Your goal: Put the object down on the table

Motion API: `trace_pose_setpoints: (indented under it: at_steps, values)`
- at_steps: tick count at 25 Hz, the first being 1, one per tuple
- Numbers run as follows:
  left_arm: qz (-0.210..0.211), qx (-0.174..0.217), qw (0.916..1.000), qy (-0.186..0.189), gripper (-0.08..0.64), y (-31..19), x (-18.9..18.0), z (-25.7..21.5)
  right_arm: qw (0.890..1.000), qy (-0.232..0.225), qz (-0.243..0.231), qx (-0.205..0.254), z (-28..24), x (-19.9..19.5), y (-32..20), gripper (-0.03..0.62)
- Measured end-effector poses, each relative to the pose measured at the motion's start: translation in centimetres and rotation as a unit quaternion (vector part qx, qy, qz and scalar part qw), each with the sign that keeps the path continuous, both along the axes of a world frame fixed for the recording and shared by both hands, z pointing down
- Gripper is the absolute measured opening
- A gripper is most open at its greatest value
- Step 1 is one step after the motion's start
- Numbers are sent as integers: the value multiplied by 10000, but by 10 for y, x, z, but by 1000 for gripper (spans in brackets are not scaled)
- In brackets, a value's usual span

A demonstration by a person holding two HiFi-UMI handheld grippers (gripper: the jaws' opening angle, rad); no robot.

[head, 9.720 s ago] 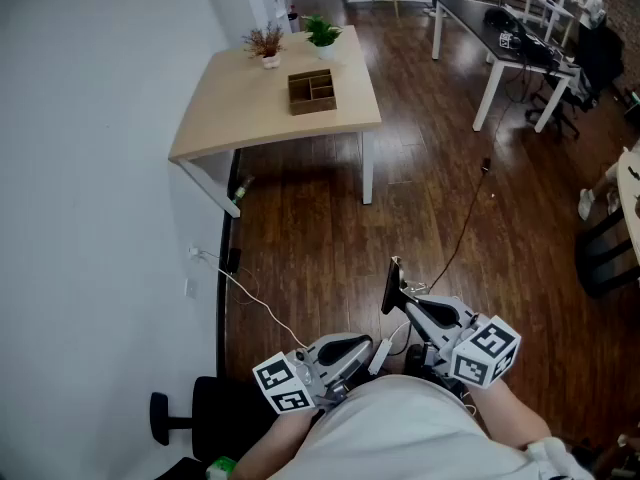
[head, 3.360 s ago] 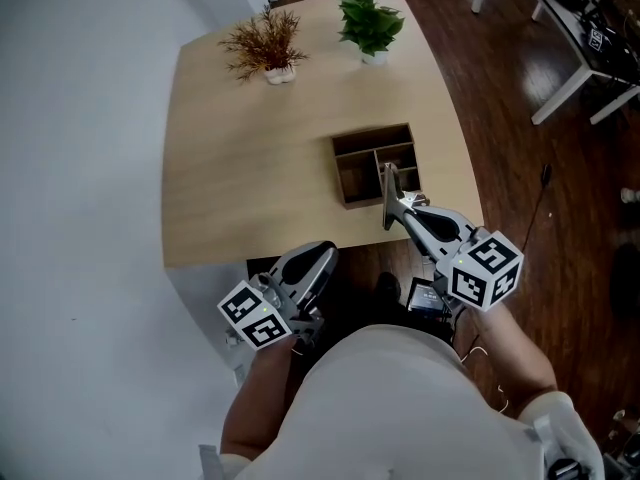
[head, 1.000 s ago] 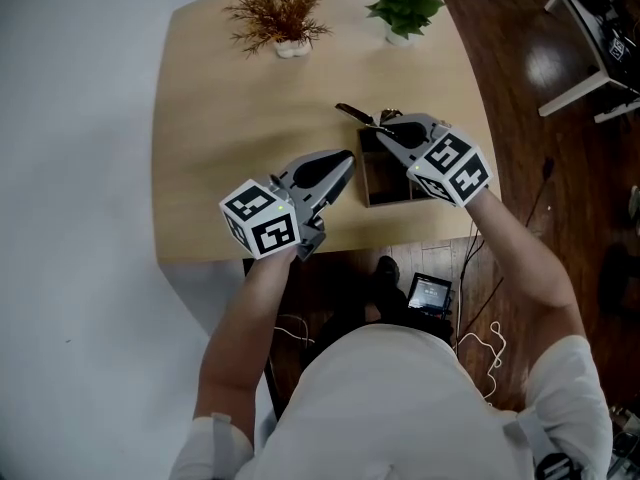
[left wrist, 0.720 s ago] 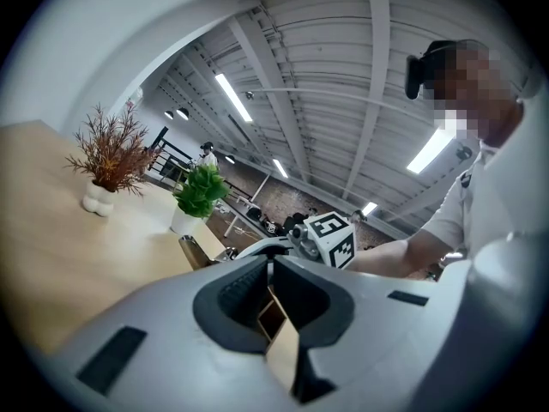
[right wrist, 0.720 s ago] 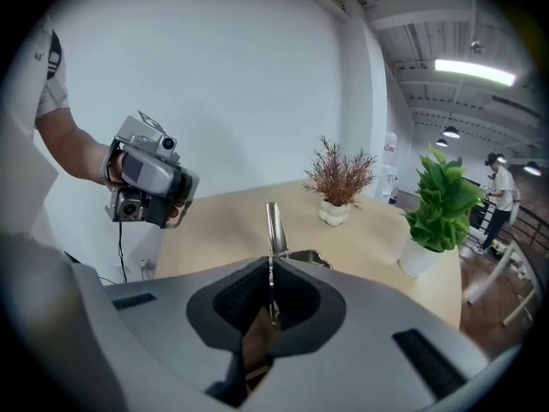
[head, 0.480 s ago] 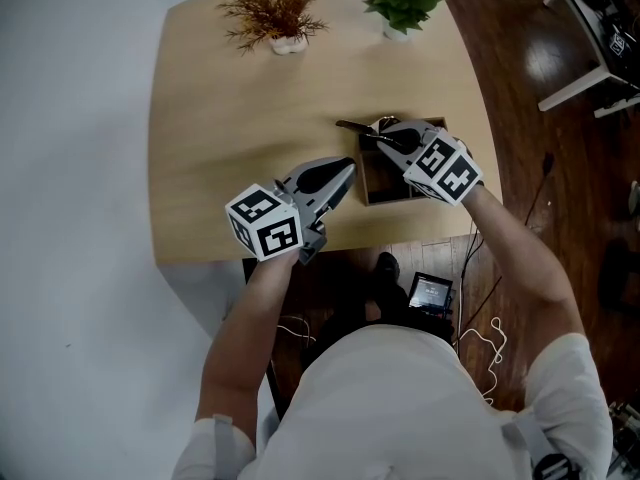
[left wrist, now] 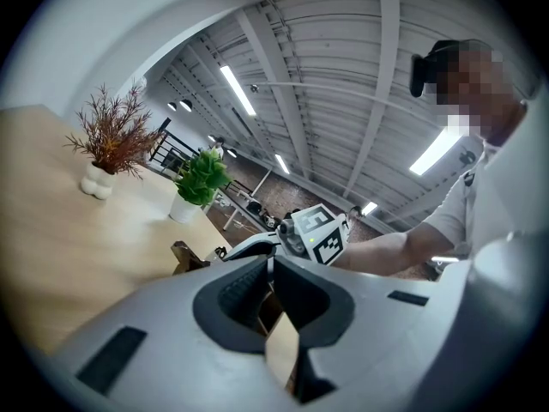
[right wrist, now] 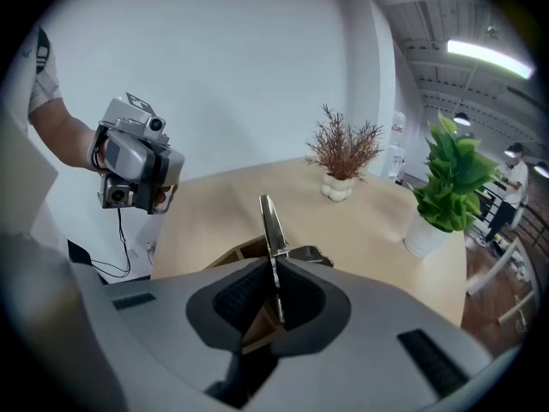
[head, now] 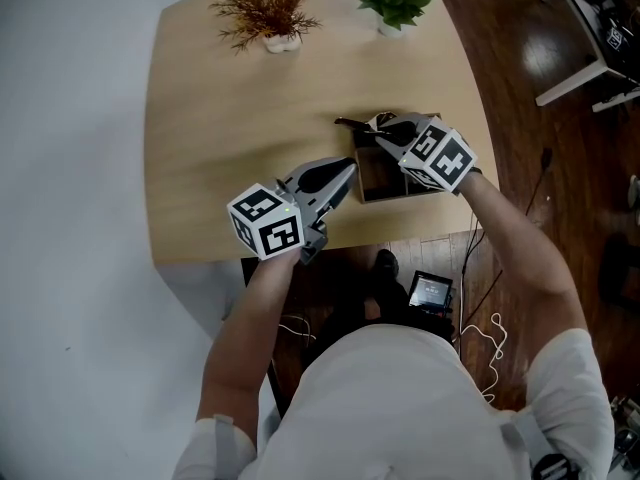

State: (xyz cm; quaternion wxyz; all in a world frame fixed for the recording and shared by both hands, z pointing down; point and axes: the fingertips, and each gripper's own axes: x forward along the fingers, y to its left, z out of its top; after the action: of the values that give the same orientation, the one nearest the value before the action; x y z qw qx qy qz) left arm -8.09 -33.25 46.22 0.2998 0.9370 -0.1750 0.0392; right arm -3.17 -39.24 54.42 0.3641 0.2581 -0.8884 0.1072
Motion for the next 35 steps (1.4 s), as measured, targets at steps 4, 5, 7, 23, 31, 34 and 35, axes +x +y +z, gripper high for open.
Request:
trace_pose_setpoints:
  at_steps: [4, 5, 7, 23, 31, 34, 35]
  values:
    - [15, -8, 10000, 23, 2, 0, 3, 0, 9997, 174, -9, -182, 10, 7, 0, 11]
    - [15, -10, 10000, 25, 2, -1, 3, 1, 9996, 181, -16, -218, 11, 7, 0, 10]
    - [14, -20, 10000, 28, 2, 0, 3, 1, 9993, 169, -40, -339, 12, 8, 0, 11]
    - [-38, -56, 10000, 68, 2, -2, 3, 1, 9966, -72, -163, -800, 2, 7, 5, 48]
    - [25, -46, 10000, 80, 2, 0, 8, 1, 9981, -2, 30, -622, 2, 17, 4, 86]
    - [17, -39, 10000, 90, 2, 0, 8, 1, 9985, 21, 156, -516, 0, 22, 2, 86]
    - [17, -37, 9999, 93, 2, 0, 9, 1, 9986, 14, 189, -490, -1, 24, 2, 86]
